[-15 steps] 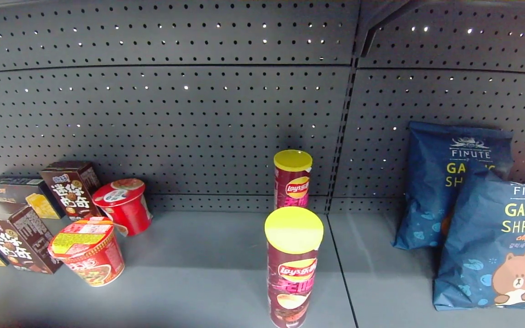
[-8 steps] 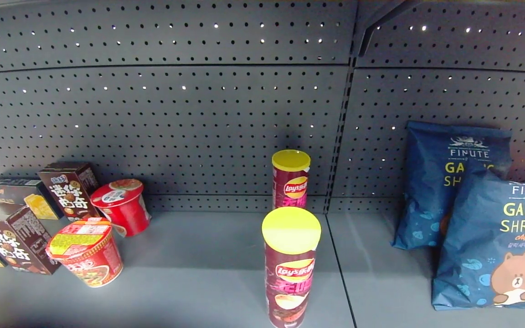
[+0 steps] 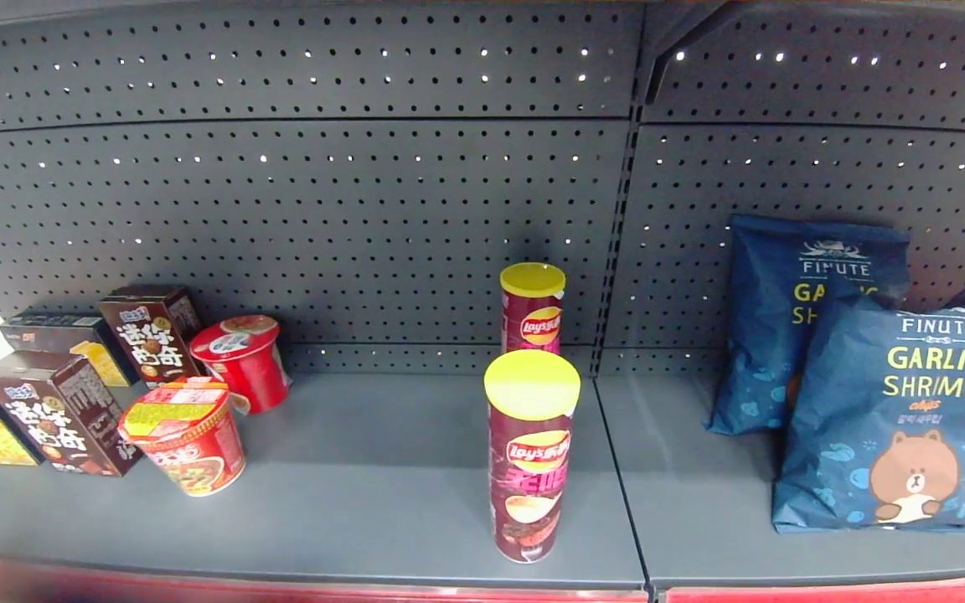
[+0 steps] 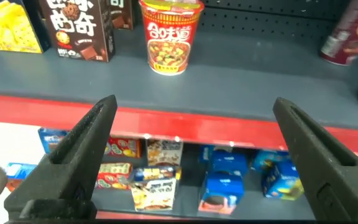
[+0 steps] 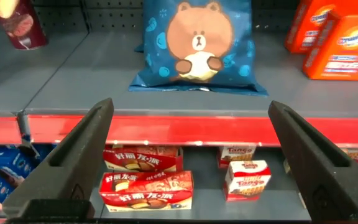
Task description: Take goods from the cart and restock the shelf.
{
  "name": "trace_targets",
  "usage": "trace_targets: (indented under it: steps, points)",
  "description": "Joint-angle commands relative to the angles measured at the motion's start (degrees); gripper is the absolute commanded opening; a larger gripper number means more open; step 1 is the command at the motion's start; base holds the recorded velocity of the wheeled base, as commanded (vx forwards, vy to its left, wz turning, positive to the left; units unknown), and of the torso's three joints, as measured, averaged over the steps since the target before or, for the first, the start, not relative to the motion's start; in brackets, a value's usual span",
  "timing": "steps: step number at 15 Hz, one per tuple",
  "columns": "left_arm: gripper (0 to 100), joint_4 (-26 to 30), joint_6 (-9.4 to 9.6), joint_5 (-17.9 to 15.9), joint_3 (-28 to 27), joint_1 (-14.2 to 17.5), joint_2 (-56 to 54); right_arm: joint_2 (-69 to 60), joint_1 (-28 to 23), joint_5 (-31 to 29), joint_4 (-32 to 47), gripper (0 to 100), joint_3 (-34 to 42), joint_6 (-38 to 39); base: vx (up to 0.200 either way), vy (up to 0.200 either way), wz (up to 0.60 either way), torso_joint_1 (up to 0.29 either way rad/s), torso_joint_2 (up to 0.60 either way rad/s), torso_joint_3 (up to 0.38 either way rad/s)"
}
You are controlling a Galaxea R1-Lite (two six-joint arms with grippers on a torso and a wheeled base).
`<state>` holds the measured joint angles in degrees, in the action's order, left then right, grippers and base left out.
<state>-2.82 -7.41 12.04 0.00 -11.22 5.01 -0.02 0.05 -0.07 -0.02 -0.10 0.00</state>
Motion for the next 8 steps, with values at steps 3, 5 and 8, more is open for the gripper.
trace_targets:
  steps: [3,5,8]
  points:
    - [100,-0.3,3.98,-0.4,-1.6,0.1,0.1,0.0,0.0,0.0,-0.1,100,0.0,0.0,0.000,0.000,0.00,0.000,0.00,0.000]
    - [100,2.4,20.07,-8.0,-20.7,-7.2,17.0,0.0,0.0,0.0,0.0,100,0.0,0.0,0.000,0.000,0.00,0.000,0.00,0.000]
    - [100,-0.4,19.45,-11.0,-38.7,-11.7,44.0,0.0,0.0,0.0,0.0,100,0.0,0.0,0.000,0.000,0.00,0.000,0.00,0.000]
